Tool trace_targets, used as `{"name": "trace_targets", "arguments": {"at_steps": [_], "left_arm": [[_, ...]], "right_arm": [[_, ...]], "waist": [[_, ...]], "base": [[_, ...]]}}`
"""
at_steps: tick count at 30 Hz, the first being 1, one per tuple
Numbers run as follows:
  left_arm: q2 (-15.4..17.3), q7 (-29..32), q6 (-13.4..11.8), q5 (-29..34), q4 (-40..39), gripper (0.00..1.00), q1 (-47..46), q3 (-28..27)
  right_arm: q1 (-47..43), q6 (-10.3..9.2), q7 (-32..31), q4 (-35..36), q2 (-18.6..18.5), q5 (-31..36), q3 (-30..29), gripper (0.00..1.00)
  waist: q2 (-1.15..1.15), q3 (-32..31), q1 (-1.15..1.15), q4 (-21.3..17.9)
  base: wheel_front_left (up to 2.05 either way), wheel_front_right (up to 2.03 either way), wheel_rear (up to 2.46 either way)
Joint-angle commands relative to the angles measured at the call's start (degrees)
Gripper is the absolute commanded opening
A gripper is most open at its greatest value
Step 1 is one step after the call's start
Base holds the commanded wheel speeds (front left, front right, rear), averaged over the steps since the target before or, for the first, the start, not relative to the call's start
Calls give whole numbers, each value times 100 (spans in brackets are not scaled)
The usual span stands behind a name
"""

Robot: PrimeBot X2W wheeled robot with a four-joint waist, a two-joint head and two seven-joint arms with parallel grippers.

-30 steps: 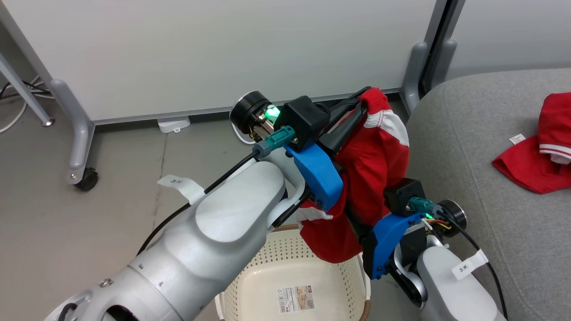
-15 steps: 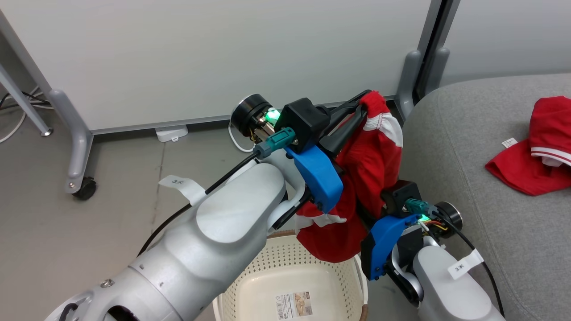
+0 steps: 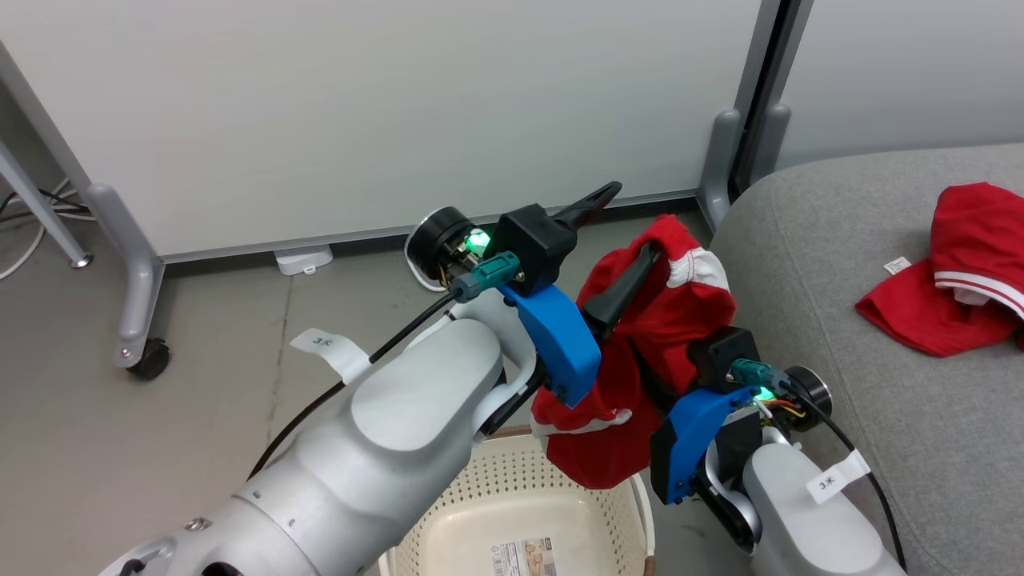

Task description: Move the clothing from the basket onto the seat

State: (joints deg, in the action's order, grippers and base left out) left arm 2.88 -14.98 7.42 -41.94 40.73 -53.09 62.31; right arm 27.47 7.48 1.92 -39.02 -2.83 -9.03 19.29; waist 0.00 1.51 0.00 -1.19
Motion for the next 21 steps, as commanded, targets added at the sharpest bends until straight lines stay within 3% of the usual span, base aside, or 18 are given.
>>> {"name": "trace_targets", "arguments": {"at_steps": [1,10,21], "left_arm": [[3,-20,-11,-50,39,100,77,27],[178,-27,-4,-42,26,100,484,-77],[909,-29,-130,399,-949,100,1758,-726]], "right_arm": [[24,3,41,2,-10,5,-20,0],[7,3,90,68,-11,94,-276,0],[15,3,127,293,-32,251,-805,0]], "waist": [[0,-6,0,-3],[0,16,0,-39],[0,61,0,-338]], "base": [[0,0,0],[0,0,0],[0,0,0]]}}
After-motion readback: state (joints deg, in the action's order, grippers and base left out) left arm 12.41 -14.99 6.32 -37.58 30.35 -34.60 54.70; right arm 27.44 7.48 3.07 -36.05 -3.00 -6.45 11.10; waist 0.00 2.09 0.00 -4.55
